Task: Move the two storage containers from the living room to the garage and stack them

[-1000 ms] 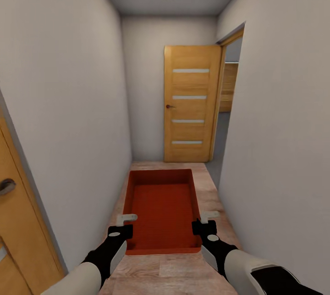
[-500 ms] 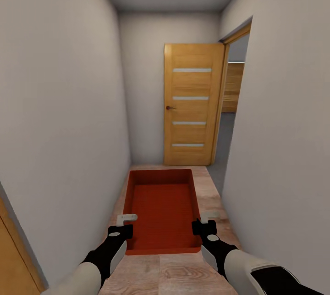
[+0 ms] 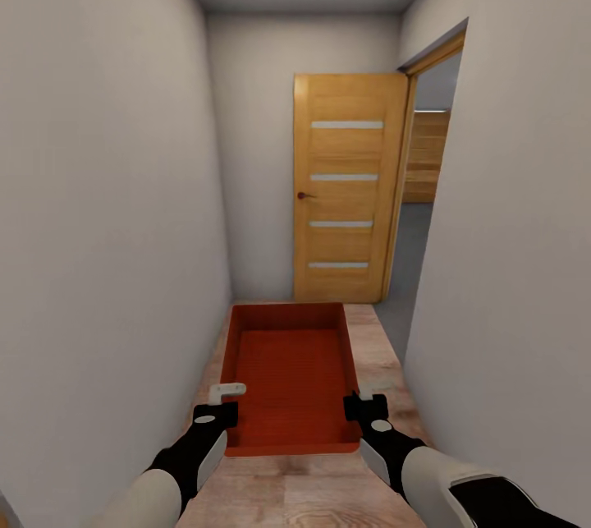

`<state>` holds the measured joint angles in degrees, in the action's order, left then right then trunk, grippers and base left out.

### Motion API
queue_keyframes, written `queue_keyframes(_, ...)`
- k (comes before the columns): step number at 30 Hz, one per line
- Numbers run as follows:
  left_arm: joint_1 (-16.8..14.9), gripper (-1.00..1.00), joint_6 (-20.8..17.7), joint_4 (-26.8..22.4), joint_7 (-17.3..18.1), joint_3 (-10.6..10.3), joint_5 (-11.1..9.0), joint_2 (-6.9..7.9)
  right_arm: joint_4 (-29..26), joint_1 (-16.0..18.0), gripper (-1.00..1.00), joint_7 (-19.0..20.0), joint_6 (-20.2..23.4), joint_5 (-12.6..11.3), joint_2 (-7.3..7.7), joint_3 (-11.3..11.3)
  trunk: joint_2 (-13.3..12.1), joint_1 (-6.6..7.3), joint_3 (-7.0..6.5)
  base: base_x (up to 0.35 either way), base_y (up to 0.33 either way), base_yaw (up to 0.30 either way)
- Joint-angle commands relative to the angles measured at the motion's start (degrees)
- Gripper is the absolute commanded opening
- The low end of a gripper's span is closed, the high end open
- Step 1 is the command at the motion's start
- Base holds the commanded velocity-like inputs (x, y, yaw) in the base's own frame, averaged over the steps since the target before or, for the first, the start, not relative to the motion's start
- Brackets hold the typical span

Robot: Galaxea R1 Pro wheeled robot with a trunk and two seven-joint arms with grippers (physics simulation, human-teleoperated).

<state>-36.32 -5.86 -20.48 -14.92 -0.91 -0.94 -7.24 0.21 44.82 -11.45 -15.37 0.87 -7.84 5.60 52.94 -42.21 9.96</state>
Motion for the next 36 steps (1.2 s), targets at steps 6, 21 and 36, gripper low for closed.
queue_keyframes(6, -0.1, -1.0, 0.1, -0.3, -1.8, 1.2, 1.4, 0.03, 0.1, 0.0, -1.0, 0.0, 0.2, 0.8, -0.06, -1.7, 0.1, -0.04, 0.08, 0.322, 0.0, 0.0)
queue_keyframes(21, -0.1, -1.0, 0.1, -0.3, -1.8, 1.2, 1.4, 0.03, 0.1, 0.0, -1.0, 0.0, 0.2, 0.8, -0.07, -1.7, 0.1, -0.04, 0.08, 0.322, 0.0, 0.0)
queue_keyframes(36, -0.1, -1.0, 0.1, -0.3, -1.8, 1.2, 1.4, 0.03, 0.1, 0.0, -1.0, 0.0, 0.2, 0.8, -0.04, -1.7, 0.1, -0.04, 0.08, 0.322, 0.0, 0.0)
